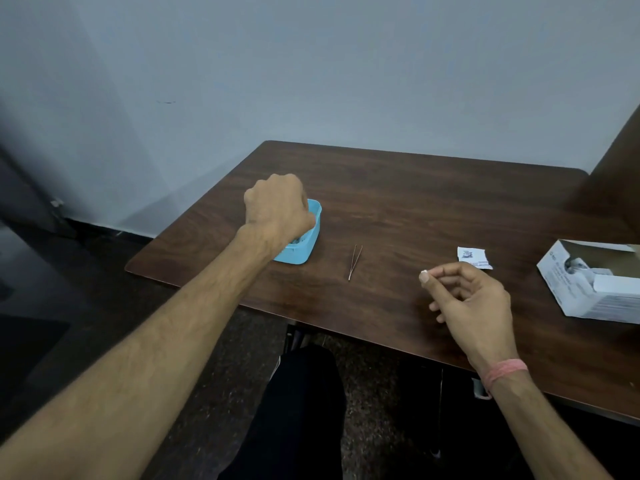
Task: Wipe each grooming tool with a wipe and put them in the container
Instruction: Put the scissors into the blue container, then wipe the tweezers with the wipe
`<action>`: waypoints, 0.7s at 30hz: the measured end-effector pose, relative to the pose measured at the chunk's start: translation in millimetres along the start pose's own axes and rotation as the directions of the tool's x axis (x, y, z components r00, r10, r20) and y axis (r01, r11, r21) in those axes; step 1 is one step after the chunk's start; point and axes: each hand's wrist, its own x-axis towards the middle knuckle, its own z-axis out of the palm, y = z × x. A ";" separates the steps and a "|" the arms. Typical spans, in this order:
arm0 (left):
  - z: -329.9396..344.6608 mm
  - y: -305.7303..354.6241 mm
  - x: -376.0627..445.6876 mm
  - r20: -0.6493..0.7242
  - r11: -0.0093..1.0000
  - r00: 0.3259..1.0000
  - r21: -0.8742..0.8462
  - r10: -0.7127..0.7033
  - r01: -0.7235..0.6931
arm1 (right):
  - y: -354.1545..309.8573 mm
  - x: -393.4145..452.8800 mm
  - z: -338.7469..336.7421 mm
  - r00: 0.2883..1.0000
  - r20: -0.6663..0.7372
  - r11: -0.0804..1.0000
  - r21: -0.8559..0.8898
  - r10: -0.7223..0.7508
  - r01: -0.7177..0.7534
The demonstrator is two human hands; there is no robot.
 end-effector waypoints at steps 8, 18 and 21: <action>26.8 47.6 -91.5 -0.077 0.938 0.988 -0.311 0.135 -0.153 | -0.6 -2.3 2.3 0.999 0.036 0.993 0.114 -0.007 0.003; 60.2 45.3 -93.8 0.045 0.932 0.999 -0.361 -0.007 0.023 | 3.8 -0.6 2.1 0.998 0.056 0.994 0.107 -0.032 0.026; 61.0 49.1 -94.1 0.093 0.920 0.995 -0.385 -0.044 0.077 | 3.1 0.0 2.7 0.998 0.041 0.996 0.082 -0.045 0.042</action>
